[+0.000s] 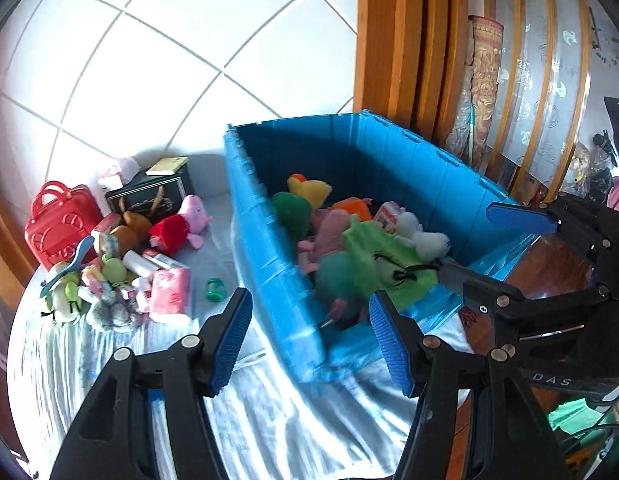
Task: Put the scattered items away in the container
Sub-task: 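Withdraw both tools from the crate back over the bed, then grasp the grey plush with the left tool while the right tool grasps the pink tissue pack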
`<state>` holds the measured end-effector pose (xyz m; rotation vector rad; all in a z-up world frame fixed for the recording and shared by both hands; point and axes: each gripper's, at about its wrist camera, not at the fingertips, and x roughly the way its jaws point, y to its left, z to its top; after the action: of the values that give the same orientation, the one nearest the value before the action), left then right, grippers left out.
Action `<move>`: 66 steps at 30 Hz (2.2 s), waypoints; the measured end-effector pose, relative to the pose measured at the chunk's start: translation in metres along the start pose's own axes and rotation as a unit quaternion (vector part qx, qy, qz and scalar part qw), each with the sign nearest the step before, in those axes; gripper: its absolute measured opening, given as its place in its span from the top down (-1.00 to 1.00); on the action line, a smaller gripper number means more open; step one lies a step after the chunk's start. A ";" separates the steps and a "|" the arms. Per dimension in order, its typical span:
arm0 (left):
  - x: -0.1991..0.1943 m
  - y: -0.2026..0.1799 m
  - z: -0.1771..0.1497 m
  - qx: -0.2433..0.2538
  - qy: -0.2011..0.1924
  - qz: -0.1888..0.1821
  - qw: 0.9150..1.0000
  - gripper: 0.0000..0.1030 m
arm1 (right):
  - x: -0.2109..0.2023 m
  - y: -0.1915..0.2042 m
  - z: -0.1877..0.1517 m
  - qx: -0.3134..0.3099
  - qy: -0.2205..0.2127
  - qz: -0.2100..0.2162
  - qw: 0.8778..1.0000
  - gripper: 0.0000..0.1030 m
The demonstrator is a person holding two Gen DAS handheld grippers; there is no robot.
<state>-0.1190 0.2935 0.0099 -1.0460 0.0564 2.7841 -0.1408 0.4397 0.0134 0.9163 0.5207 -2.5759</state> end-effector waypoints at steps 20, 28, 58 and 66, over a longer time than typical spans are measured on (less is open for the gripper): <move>-0.007 0.197 -0.090 -0.105 0.038 0.077 0.991 -0.17 | 0.047 0.200 0.041 -0.029 0.028 0.091 0.995 -0.35; 0.029 0.240 -0.092 -0.144 0.044 0.125 0.981 -0.17 | 0.112 0.208 0.063 -0.018 0.028 0.125 0.992 -0.35; 0.266 0.466 -0.119 -0.120 0.075 0.115 0.983 -0.17 | 0.305 0.286 0.085 0.117 0.163 0.020 0.979 -0.41; 0.330 0.470 -0.127 -0.109 0.125 0.095 0.982 -0.17 | 0.381 0.289 0.075 0.164 0.181 -0.005 0.970 -0.50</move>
<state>-0.3602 -0.1344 -0.3135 -1.5153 -0.1284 2.8575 -0.3286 0.0765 -0.2452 1.5159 0.1890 -2.5565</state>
